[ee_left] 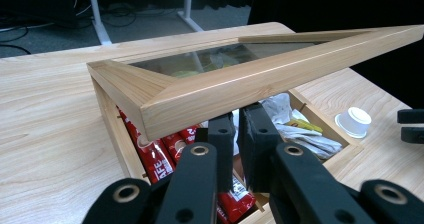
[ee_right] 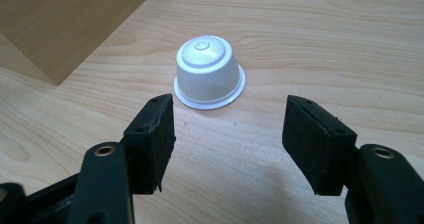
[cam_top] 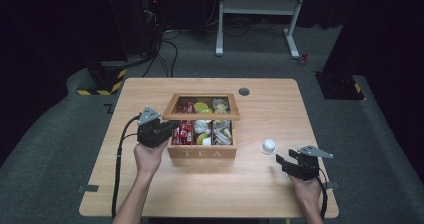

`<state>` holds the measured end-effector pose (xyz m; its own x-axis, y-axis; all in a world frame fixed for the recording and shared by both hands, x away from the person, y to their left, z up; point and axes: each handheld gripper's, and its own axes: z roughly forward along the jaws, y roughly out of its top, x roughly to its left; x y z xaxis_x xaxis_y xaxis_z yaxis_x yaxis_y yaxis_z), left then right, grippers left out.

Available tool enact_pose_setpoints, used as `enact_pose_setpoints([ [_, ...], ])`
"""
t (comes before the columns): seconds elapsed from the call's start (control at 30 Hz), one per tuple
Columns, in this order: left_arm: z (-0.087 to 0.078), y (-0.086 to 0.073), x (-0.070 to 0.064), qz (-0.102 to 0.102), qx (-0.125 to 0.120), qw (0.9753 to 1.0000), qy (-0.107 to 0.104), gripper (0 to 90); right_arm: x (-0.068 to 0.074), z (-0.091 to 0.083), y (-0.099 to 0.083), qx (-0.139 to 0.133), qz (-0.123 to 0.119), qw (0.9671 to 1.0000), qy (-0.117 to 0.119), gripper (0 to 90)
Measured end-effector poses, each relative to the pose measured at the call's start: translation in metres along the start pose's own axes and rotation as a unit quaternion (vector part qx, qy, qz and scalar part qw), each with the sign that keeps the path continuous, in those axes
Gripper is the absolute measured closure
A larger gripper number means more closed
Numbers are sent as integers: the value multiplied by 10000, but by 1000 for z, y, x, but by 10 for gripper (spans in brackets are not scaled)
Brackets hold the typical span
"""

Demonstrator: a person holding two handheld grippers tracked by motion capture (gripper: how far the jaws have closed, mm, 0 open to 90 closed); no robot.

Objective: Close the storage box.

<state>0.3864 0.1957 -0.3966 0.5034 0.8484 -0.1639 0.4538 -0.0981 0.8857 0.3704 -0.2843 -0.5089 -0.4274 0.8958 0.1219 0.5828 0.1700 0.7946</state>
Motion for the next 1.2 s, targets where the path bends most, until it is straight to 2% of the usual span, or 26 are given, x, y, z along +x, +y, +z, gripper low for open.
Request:
enact_pose_setpoints([
  [0.37,-3,-8,0,-19,-3,10000,13,843,-2,5,-11,290,-49,9992,-273,372],
  [0.77,-5,-16,-2,8,55,10000,55,843,3,8,-11,538,-338,9959,-644,369],
  [1.2,-3,-28,-4,-12,130,9999,91,843,3,8,-11,545,-331,9960,-622,358],
])
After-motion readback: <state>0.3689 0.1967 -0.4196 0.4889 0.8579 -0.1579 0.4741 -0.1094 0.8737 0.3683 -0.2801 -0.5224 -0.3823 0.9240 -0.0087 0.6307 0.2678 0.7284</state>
